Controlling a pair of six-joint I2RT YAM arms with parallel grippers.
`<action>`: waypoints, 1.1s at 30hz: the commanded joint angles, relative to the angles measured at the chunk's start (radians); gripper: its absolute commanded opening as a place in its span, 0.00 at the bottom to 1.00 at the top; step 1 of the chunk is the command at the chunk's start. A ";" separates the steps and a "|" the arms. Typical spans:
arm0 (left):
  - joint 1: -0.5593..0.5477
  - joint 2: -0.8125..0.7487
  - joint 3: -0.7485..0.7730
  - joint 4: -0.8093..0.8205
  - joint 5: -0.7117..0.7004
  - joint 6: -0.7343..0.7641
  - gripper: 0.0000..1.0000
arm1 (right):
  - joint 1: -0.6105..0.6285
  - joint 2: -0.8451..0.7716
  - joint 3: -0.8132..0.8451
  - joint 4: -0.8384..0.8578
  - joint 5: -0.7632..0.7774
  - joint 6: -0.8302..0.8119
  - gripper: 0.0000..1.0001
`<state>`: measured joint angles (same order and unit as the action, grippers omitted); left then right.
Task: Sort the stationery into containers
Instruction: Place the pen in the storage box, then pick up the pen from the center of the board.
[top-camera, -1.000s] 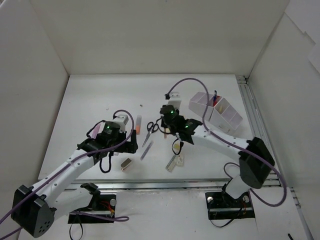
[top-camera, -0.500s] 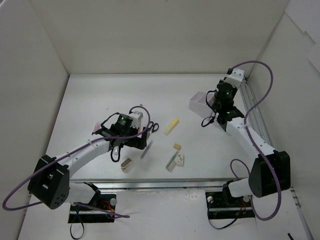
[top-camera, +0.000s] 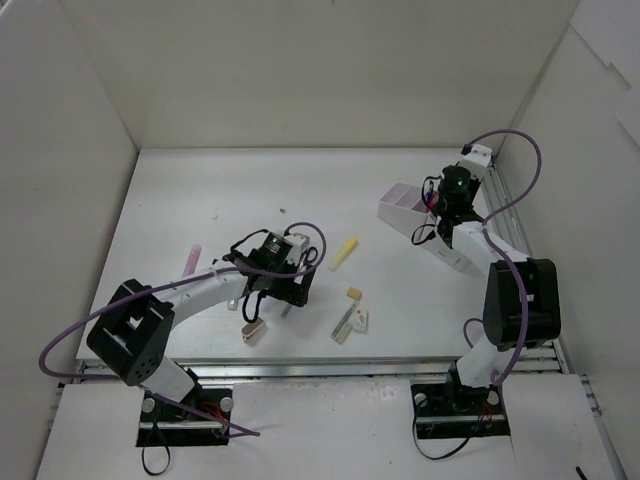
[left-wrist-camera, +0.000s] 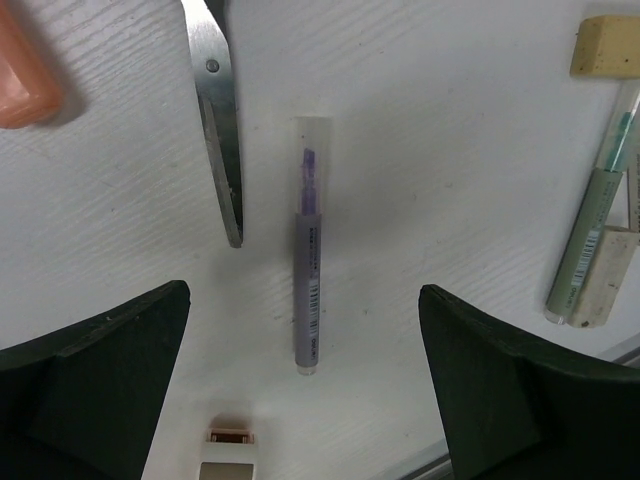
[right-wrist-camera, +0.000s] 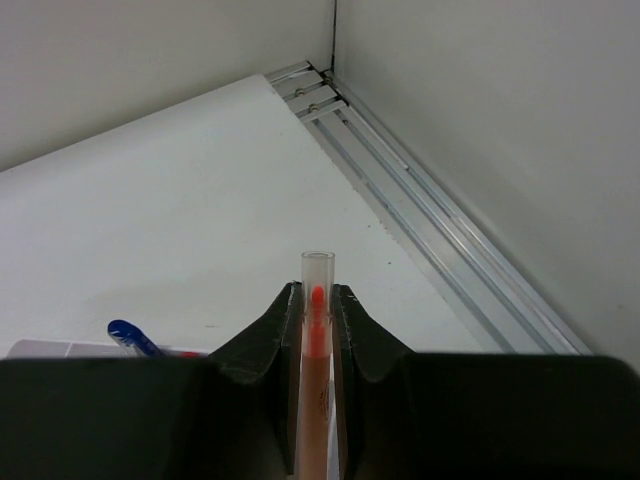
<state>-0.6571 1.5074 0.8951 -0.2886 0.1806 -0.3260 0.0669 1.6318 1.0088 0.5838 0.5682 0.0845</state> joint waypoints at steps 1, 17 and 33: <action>-0.032 0.020 0.065 0.022 -0.039 -0.007 0.93 | 0.010 -0.013 0.030 0.126 -0.017 0.049 0.00; -0.087 0.082 -0.022 0.094 -0.138 -0.084 0.61 | 0.068 -0.074 -0.084 0.175 0.056 0.149 0.49; -0.180 0.059 -0.005 0.058 -0.193 -0.070 0.00 | 0.145 -0.519 -0.115 -0.376 -0.176 0.300 0.98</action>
<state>-0.8089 1.6070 0.8711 -0.1959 -0.0185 -0.4053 0.1768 1.1652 0.8425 0.4030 0.5098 0.3145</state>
